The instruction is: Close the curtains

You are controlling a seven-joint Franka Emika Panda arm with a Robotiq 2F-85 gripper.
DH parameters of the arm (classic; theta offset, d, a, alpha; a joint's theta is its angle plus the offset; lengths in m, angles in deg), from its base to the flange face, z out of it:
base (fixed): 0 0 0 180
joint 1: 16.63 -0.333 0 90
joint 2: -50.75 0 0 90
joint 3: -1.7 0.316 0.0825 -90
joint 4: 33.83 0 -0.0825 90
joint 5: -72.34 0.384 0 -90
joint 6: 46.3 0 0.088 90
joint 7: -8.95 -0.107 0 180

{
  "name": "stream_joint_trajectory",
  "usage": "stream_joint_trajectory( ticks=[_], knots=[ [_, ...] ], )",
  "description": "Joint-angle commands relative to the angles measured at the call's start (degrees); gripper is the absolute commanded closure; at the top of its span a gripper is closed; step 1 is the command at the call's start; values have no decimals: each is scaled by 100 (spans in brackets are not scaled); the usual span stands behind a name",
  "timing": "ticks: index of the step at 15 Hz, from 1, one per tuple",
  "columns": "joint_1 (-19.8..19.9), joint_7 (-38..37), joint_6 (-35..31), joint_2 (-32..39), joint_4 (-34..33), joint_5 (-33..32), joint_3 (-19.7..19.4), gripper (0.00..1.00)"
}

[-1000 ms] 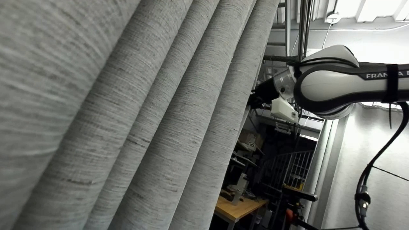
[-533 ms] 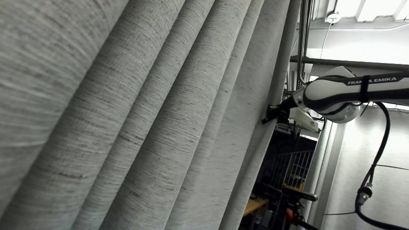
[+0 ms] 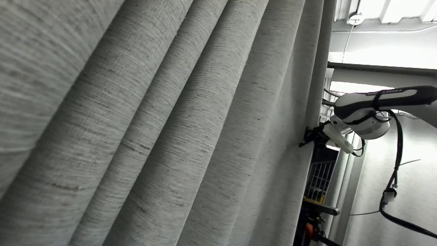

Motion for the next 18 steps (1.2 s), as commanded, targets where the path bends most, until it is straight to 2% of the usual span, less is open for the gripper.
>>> stream_joint_trajectory(
  ticks=[1,4,7,10,11,14,15,16,17,18],
  knots=[
    [115,92,862,942,-1038,962,-754,100],
    [261,165,1532,1620,-1829,1834,-1163,100],
    [441,274,1977,2326,-2560,2462,-1235,100],
    [994,16,2592,2942,-3202,2965,-1110,100],
    [952,-101,2798,3072,-3360,3238,-1364,100],
    [1376,-368,3128,3290,-3679,3712,-1471,100],
    [1753,-463,3125,3248,-3670,3708,-1186,100],
    [1924,-540,3207,3289,-3748,3794,-1188,100],
    [1917,-596,3326,3423,-3907,3942,-1457,100],
    [2089,-660,3416,3533,-4027,4003,-1458,100]
  ],
)
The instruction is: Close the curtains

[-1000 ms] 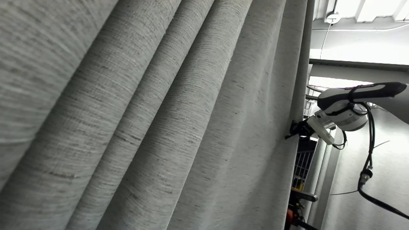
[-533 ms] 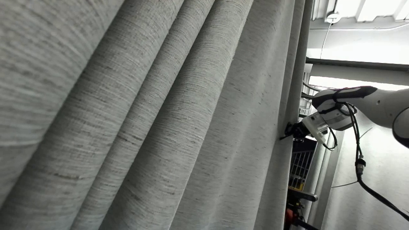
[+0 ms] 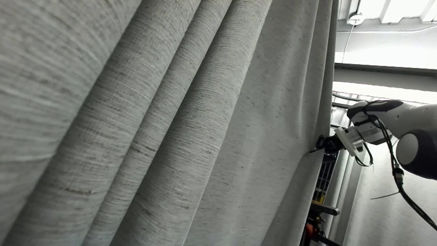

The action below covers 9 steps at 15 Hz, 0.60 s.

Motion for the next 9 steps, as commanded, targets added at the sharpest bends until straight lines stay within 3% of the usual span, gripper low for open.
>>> stream_joint_trajectory(
  ticks=[1,3,7,8,9],
  knots=[
    [689,-256,458,829,-586,218,-264,100],
    [744,-263,496,995,-880,317,-148,100],
    [430,114,718,1192,-1295,207,262,100],
    [609,168,676,1123,-1270,-29,859,100],
    [575,255,696,1179,-1345,-137,1075,100]
  ],
)
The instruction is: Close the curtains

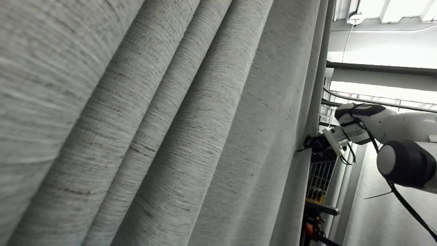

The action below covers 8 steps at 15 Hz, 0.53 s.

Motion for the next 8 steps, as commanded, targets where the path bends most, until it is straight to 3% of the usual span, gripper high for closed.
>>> stream_joint_trajectory(
  ticks=[1,2,3,8],
  knots=[
    [192,317,259,433,-410,-516,842,100],
    [179,403,317,472,-474,-622,1036,100],
    [-80,578,307,478,-367,-558,888,100],
    [-390,1186,115,357,57,-1019,990,100]
  ],
)
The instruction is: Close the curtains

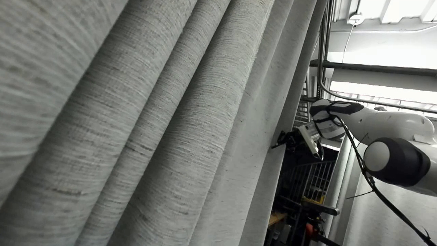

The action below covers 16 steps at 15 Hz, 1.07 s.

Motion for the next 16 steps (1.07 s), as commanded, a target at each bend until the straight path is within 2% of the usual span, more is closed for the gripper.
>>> stream_joint_trajectory(
  ticks=[1,2,10,12,16],
  knots=[
    [-83,646,159,75,330,-426,-63,73],
    [-123,791,142,31,442,-475,-69,72],
    [-342,1981,-60,-349,2128,-1506,-55,12],
    [-456,2210,-147,-587,2545,-1820,-50,0],
    [-841,2750,-462,-1478,3594,-2604,29,0]
  ],
)
